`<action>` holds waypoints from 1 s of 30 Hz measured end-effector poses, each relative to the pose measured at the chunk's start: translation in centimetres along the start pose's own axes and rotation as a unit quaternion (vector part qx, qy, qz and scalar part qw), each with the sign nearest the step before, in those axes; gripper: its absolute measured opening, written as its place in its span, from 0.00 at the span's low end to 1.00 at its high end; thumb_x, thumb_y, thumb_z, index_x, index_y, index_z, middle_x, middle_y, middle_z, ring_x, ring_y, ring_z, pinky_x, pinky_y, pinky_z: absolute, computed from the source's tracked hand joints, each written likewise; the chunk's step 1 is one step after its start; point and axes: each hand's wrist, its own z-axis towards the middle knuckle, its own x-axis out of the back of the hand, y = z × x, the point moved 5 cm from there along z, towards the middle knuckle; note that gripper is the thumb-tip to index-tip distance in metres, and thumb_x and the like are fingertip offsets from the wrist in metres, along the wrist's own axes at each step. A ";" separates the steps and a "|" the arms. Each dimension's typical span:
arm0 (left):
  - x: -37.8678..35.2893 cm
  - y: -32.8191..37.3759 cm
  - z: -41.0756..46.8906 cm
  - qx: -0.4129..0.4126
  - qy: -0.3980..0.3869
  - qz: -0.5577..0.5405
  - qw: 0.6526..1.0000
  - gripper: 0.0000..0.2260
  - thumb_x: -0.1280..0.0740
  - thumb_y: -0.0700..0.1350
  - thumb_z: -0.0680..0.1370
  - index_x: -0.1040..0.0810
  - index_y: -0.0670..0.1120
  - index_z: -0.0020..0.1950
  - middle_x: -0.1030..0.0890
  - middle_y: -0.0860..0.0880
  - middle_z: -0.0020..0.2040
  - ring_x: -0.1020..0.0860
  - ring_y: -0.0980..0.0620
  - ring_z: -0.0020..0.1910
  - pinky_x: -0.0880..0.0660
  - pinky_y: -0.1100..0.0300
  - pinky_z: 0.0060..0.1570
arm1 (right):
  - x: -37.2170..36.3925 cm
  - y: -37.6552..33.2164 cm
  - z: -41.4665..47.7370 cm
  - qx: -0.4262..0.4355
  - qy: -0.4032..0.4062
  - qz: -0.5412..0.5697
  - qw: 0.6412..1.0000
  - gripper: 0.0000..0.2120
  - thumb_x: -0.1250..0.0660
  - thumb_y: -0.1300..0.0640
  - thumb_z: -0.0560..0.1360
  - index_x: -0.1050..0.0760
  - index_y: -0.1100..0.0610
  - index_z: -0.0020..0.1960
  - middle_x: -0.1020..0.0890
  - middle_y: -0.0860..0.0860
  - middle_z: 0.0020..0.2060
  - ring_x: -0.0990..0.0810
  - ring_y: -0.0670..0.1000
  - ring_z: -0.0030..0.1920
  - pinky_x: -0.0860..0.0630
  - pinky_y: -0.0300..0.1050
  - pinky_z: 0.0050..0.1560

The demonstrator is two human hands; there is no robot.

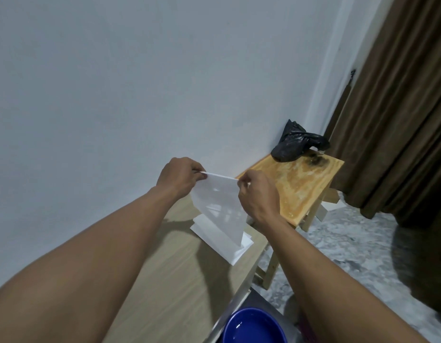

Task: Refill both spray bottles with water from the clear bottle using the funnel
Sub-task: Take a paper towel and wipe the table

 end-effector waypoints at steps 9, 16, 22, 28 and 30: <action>1.9 1.0 -0.7 -0.003 0.045 -0.048 0.998 0.06 0.30 0.46 0.78 0.13 0.52 0.50 0.14 0.55 0.51 0.20 0.55 0.49 0.23 0.57 0.54 | 1.4 -1.9 -0.1 0.019 0.037 0.010 0.999 0.08 0.36 0.63 0.78 0.19 0.57 0.47 0.17 0.50 0.42 0.22 0.54 0.45 0.29 0.45 0.39; 1.7 1.3 -1.0 0.006 0.037 -0.044 0.998 0.05 0.29 0.47 0.78 0.13 0.53 0.49 0.15 0.56 0.51 0.20 0.55 0.54 0.24 0.58 0.55 | 2.6 -2.3 -0.4 0.017 0.038 -0.006 0.999 0.09 0.37 0.65 0.77 0.21 0.56 0.47 0.19 0.49 0.42 0.23 0.55 0.47 0.26 0.49 0.44; 3.0 2.2 -1.3 0.001 0.089 -0.077 0.993 0.05 0.29 0.47 0.78 0.13 0.53 0.49 0.14 0.56 0.50 0.20 0.54 0.54 0.24 0.58 0.55 | 3.0 -2.7 -0.3 0.011 0.037 0.018 0.999 0.08 0.39 0.66 0.77 0.24 0.56 0.47 0.24 0.47 0.39 0.23 0.56 0.46 0.27 0.49 0.41; 5.1 2.2 -2.0 0.008 0.077 -0.085 0.993 0.06 0.30 0.46 0.78 0.13 0.54 0.46 0.15 0.55 0.47 0.20 0.53 0.50 0.22 0.57 0.50 | 3.8 -4.5 -0.9 0.026 0.032 0.032 0.999 0.06 0.40 0.63 0.80 0.24 0.56 0.50 0.18 0.51 0.42 0.22 0.55 0.42 0.25 0.50 0.39; 6.0 1.9 -2.8 0.017 0.058 -0.117 0.991 0.06 0.30 0.45 0.77 0.13 0.52 0.45 0.16 0.55 0.44 0.20 0.53 0.46 0.25 0.60 0.43 | 4.0 -5.0 -1.1 0.021 0.020 0.051 0.998 0.06 0.39 0.60 0.81 0.24 0.55 0.52 0.17 0.50 0.44 0.21 0.54 0.43 0.22 0.50 0.41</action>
